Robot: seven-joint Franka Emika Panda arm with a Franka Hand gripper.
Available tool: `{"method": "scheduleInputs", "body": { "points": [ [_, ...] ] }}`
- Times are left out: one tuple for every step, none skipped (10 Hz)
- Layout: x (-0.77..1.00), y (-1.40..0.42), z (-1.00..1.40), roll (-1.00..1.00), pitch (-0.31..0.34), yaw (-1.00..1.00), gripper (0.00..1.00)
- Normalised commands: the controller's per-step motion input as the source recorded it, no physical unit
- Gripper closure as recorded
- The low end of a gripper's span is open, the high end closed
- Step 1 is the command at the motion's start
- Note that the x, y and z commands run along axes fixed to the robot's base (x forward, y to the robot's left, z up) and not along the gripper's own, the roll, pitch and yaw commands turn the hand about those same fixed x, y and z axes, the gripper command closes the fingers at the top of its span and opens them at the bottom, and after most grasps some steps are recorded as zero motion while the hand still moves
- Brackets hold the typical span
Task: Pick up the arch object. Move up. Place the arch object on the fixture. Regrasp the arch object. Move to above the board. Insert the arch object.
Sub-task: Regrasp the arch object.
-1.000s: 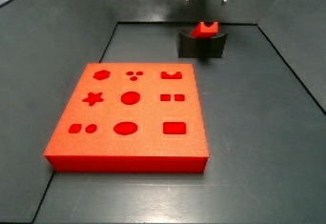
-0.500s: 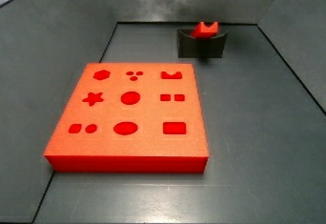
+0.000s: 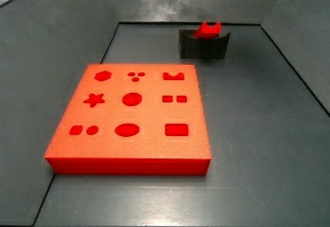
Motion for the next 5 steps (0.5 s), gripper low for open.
{"method": "scheduleInputs", "body": {
  "points": [
    [-0.03,-0.05,0.05,1.0,0.0,0.04,0.0],
    [-0.02,-0.04,0.02,1.0,-0.005,0.04,0.0],
    [-0.01,-0.04,0.01,1.0,-0.008,0.04,0.0],
    [-0.01,-0.03,0.02,1.0,-0.011,0.04,0.0],
    [-0.01,-0.02,0.01,1.0,-0.01,0.04,0.0]
  ]
}}
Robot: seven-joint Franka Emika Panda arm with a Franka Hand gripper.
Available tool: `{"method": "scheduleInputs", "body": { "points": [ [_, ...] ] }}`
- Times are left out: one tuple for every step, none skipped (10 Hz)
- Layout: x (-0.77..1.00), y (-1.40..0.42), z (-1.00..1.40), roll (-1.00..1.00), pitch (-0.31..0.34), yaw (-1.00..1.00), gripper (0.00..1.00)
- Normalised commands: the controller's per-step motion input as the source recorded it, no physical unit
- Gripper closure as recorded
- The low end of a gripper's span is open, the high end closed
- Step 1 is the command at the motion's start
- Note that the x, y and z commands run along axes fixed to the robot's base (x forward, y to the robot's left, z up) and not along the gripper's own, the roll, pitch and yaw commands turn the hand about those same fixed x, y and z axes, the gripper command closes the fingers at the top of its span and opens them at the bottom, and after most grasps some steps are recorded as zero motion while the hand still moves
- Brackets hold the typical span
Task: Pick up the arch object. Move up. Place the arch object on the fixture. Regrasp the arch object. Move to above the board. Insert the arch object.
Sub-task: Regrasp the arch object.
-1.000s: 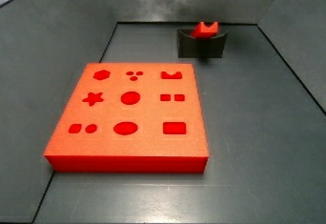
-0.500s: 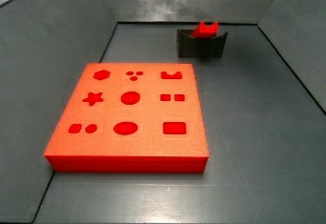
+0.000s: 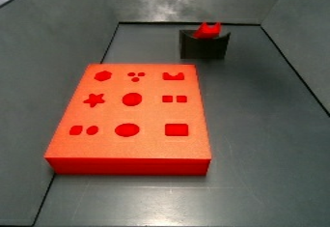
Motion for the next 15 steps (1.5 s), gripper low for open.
{"method": "scheduleInputs", "body": {
  "points": [
    [-0.01,-0.02,0.01,1.0,-0.005,0.04,0.0],
    [0.0,-0.02,0.01,1.0,-0.001,0.04,0.0],
    [0.02,-0.02,0.0,1.0,0.005,0.04,0.0],
    [0.03,-0.03,0.0,1.0,0.012,0.05,0.0],
    [0.03,-0.02,0.0,1.0,0.018,0.05,0.0],
    [0.05,-0.03,-0.01,1.0,0.032,0.05,0.0],
    [0.06,-0.03,0.0,1.0,0.046,0.06,0.0],
    [0.08,-0.04,0.0,1.0,0.069,0.06,0.0],
    [0.08,-0.04,0.0,1.0,0.089,0.07,0.0],
    [0.1,-0.05,-0.01,1.0,0.123,0.09,0.0],
    [0.1,-0.05,-0.01,1.0,0.139,0.11,0.0],
    [0.1,-0.05,-0.01,0.9,0.162,0.15,0.0],
    [0.1,-0.05,-0.01,0.78,0.155,0.15,0.0],
    [0.1,-0.05,-0.01,0.52,0.136,0.17,0.0],
    [0.1,-0.05,-0.01,0.35,0.117,0.18,0.0]
  ]
}}
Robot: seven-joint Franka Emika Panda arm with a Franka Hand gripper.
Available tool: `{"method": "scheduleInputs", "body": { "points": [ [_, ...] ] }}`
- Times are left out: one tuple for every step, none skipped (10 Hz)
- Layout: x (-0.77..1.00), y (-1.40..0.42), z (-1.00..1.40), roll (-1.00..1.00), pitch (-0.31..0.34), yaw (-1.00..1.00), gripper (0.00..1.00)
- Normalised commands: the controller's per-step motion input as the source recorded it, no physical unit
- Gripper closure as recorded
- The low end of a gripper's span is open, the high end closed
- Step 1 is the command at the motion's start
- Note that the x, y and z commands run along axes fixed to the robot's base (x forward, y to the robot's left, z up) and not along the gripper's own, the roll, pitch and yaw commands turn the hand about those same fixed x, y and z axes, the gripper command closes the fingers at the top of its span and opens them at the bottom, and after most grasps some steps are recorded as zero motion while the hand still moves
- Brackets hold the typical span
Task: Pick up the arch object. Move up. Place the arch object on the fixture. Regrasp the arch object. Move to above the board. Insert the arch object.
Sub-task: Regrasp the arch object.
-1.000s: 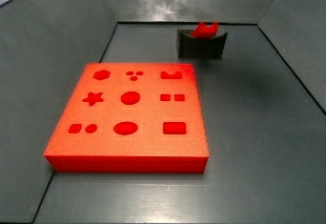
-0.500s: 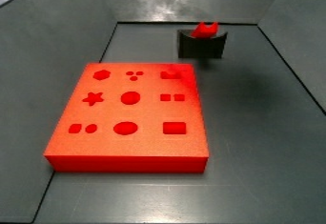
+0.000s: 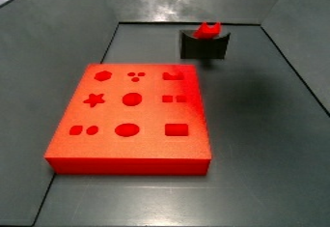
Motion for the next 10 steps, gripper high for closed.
{"method": "scheduleInputs", "body": {
  "points": [
    [0.09,-0.04,0.0,0.21,0.08,0.19,0.0],
    [0.03,0.05,-1.0,0.17,0.201,0.22,0.0],
    [0.03,0.05,-1.0,0.15,0.165,0.22,0.0],
    [0.04,0.04,-1.0,0.15,0.132,0.23,0.0],
    [0.06,0.03,-1.0,0.13,0.064,0.23,0.0],
    [0.07,0.03,-1.0,0.11,0.02,0.23,0.0],
    [0.09,0.03,-1.0,0.11,-0.038,0.2,0.0],
    [0.1,0.02,-1.0,0.1,-0.065,0.18,0.0],
    [0.11,0.02,-1.0,0.09,-0.103,0.13,0.0],
    [0.12,0.02,-1.0,0.08,-0.121,0.1,0.0]
  ]
}}
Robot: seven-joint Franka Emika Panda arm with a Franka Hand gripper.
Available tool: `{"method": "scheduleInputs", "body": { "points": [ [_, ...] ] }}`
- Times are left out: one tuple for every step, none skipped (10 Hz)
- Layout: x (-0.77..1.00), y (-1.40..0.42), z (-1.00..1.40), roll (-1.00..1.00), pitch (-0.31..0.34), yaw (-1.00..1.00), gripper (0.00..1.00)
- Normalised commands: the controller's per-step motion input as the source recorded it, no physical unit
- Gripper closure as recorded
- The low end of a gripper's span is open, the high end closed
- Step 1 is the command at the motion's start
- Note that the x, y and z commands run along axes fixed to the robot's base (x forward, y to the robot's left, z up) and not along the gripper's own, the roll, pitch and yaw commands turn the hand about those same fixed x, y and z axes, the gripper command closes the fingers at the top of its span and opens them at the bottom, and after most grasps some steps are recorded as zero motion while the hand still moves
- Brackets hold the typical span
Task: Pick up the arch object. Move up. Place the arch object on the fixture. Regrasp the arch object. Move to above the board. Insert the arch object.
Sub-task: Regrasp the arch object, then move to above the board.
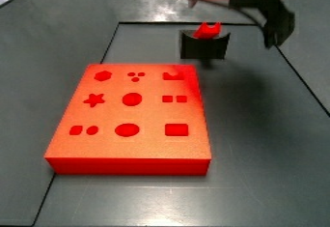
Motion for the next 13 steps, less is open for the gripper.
{"method": "scheduleInputs", "body": {
  "points": [
    [0.12,0.01,-0.92,0.09,-0.125,0.05,0.0],
    [0.11,0.0,-0.8,0.08,-0.124,0.03,0.0],
    [0.09,0.0,-0.58,0.08,-0.104,-0.01,0.0],
    [0.08,0.0,-0.42,0.07,-0.088,-0.02,0.0],
    [0.07,0.0,-0.2,0.07,-0.06,-0.04,0.0],
    [0.0,0.0,0.0,0.0,0.0,0.0,1.0],
    [0.17,0.63,1.0,-0.03,0.157,0.2,1.0],
    [0.18,0.62,1.0,-0.04,0.147,0.2,1.0],
    [0.16,0.6,1.0,-0.05,0.107,0.2,1.0],
    [0.15,0.57,1.0,-0.03,0.06,0.19,1.0],
    [0.14,0.5,1.0,-0.03,0.016,0.18,1.0],
    [0.13,0.43,1.0,-0.01,-0.013,0.15,1.0],
    [0.12,0.39,1.0,-0.01,-0.019,0.12,1.0]
  ]
}}
